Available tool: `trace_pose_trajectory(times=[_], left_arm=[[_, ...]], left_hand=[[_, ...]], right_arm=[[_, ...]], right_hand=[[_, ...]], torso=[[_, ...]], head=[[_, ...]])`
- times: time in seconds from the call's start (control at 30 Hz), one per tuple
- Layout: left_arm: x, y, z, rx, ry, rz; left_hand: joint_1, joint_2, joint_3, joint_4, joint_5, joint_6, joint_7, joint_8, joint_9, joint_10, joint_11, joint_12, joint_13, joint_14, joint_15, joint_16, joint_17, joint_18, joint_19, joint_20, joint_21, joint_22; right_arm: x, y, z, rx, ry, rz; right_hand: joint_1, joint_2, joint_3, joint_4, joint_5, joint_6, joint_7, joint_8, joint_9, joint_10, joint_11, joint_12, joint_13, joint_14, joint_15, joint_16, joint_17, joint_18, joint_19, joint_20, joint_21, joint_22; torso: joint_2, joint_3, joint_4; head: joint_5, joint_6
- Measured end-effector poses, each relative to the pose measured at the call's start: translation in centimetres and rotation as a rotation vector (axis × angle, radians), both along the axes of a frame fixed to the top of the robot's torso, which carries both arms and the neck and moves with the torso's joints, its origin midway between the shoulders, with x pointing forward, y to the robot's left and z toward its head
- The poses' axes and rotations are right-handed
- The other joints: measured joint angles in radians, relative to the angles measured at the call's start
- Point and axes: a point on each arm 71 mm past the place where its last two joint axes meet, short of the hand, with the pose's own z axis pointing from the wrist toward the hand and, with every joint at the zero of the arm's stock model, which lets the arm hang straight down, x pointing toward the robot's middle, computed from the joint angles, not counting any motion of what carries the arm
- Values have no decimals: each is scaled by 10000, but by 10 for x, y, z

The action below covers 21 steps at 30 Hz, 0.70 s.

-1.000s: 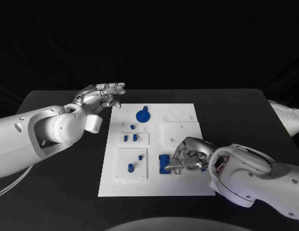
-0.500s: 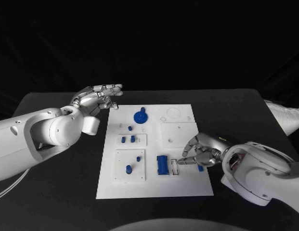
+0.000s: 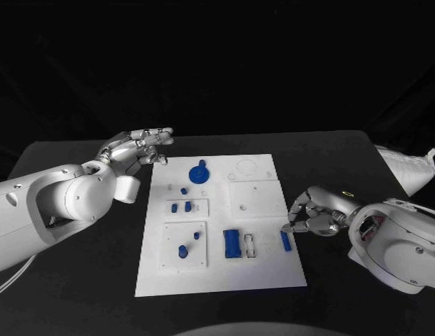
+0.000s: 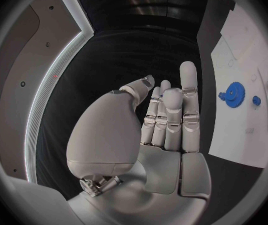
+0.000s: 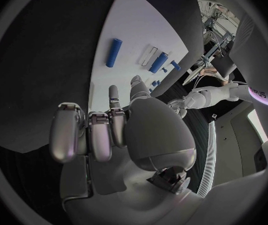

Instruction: Assemble the parts on the task board

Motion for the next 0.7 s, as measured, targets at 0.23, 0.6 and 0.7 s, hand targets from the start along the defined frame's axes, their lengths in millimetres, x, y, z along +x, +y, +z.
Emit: trace_pose_trajectory(times=[0.23, 0.6, 0.7], left_arm=[[0, 0, 0, 2, 5, -5], [0, 1, -1, 14, 12, 15], [0, 2, -1, 19, 13, 25]], left_hand=[[0, 0, 0, 0, 0, 0, 0, 0, 0, 0, 0, 0, 0, 0, 0, 0, 1, 0, 0, 0, 0, 0], [0, 0, 0, 0, 0, 0, 0, 0, 0, 0, 0, 0, -1, 0, 0, 0, 1, 0, 0, 0, 0, 1], [0, 0, 0, 0, 0, 0, 0, 0, 0, 0, 0, 0, -1, 0, 0, 0, 1, 0, 0, 0, 0, 2]], right_arm=[[-4, 0, -12, -1013, -10, 306], [-9, 10, -32, -1615, 347, 687], [-8, 11, -34, -1702, 364, 732]], right_hand=[[-227, -98, -57, 110, -68, 86, -15, -23, 0, -15, 15, -141, -2, 0, 0, 0, 0, 1, 0, 0, 0, -1], [-264, -82, -69, 179, -68, 117, -47, -38, 1, -16, 15, -157, -3, 0, 0, 0, -2, 0, 0, 0, 0, -2], [-289, -58, -41, 207, -68, 117, -46, -38, 4, -16, 16, -156, -3, 0, 0, 0, -3, 0, 0, 0, 0, -3]], torso=[[-1, -8, 17], [-1, -15, 35], [0, -19, 31]], head=[[-58, -27], [-1, -82], [15, -90]])
